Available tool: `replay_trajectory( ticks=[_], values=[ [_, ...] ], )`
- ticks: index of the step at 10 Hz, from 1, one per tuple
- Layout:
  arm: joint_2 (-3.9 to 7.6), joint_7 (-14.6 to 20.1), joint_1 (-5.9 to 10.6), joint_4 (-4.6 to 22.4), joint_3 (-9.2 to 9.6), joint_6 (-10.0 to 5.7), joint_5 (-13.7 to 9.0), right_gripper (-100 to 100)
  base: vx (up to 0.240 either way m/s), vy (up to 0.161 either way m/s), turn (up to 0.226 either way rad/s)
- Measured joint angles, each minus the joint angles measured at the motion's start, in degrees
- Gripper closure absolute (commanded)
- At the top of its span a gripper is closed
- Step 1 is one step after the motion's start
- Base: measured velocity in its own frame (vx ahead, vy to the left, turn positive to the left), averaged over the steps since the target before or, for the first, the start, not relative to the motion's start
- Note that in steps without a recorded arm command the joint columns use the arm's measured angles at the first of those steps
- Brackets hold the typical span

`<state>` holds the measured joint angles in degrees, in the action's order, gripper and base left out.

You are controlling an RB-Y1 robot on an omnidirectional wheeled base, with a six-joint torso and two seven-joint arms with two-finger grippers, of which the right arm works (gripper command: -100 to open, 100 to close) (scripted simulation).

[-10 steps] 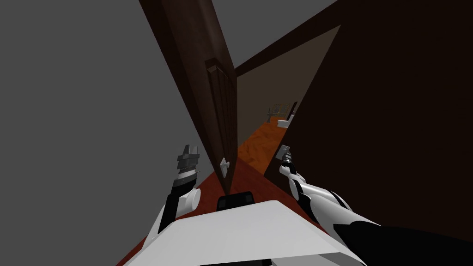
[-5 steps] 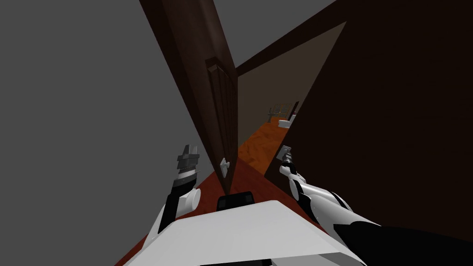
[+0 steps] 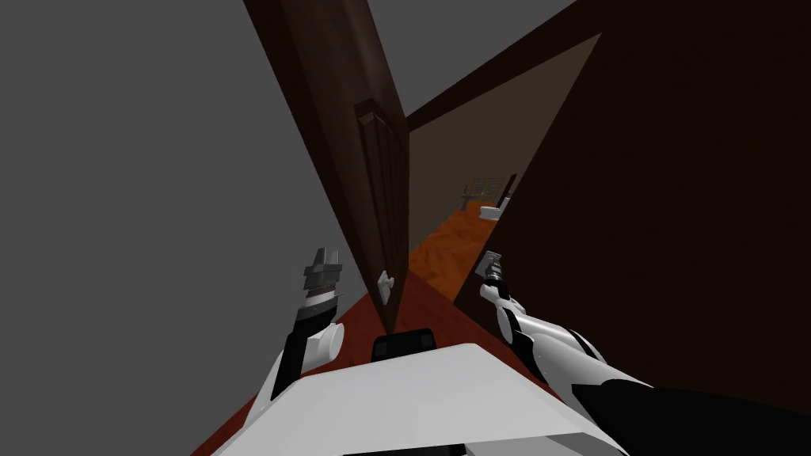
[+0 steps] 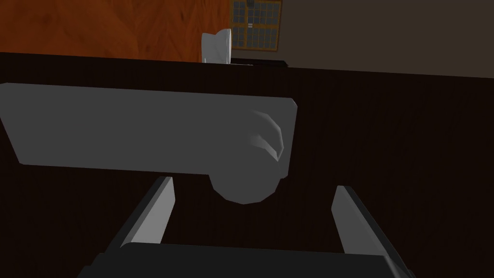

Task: Pull the door open

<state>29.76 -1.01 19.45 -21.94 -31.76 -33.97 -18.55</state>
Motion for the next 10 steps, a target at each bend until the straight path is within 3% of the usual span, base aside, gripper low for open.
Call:
replay_trajectory(
  ticks=[1,2,5,10],
  values=[
    [0.12,0.2,0.11,0.4,-0.01,-0.42,0.0,-100,0.003,-0.046,0.072],
    [-0.4,-0.5,-0.8,-1.6,-0.8,0.41,-0.4,-100,-0.01,-0.038,0.01],
    [0.24,-0.4,-0.2,0.1,-0.8,-0.19,-0.4,-100,0.005,0.002,0.018],
    [0.25,-0.4,-0.18,0.2,-0.8,-0.21,-0.4,-100,-0.001,-0.003,-0.001]
  ],
)
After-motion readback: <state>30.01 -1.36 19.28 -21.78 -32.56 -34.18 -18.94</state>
